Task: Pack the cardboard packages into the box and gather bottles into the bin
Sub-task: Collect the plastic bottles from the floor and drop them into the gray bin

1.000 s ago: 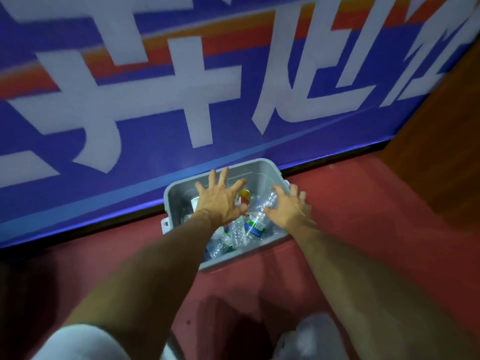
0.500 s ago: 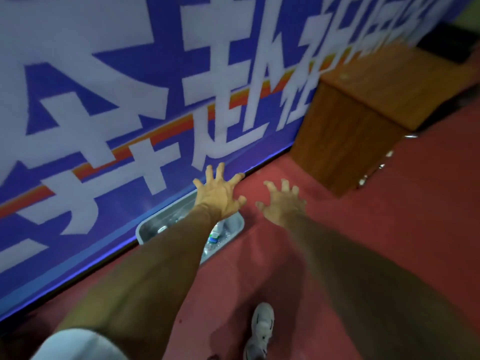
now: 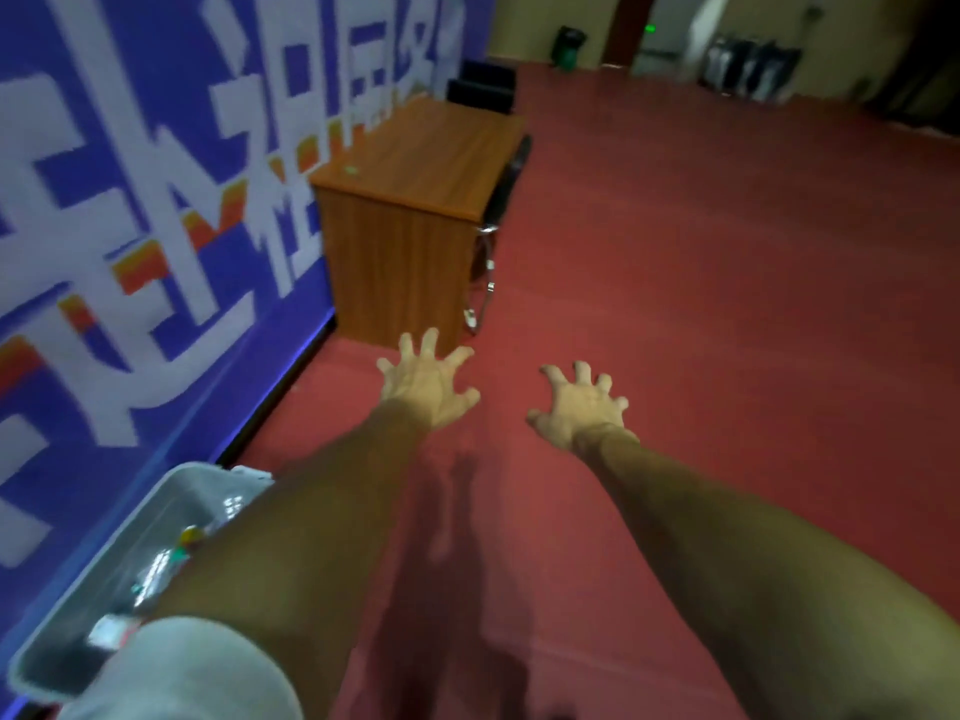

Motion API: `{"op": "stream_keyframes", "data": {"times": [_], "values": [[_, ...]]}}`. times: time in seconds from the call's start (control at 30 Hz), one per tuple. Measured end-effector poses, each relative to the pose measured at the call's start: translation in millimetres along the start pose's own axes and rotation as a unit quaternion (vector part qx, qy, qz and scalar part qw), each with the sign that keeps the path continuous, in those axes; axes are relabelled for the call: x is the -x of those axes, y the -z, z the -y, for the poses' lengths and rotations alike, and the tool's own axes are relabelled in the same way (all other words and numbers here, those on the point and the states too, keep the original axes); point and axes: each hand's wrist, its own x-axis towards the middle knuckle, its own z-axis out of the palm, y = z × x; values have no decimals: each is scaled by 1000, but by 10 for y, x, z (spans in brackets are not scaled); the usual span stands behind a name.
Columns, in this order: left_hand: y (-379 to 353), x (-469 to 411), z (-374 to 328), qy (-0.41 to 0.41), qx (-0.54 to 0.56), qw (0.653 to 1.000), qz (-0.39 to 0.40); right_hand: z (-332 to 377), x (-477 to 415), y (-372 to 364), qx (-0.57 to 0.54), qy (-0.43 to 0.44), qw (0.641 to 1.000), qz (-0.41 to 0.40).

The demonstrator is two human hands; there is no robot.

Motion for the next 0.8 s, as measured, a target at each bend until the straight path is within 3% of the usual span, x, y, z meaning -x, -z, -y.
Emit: {"op": "stream_keyframes", "data": {"times": [0.23,0.43,0.8], "values": [[-384,-76,-2030,-144,-5,989,30,-2113,409,86,-35,-150,988,-7],[-722,50,-3812,-234,-16,971,49,-3789,831,190,-71,-229,971,-17],[-1094,513,-6677,-438,-31,896,69,-6136,2023,314,-114,-422,897,-66]]}}
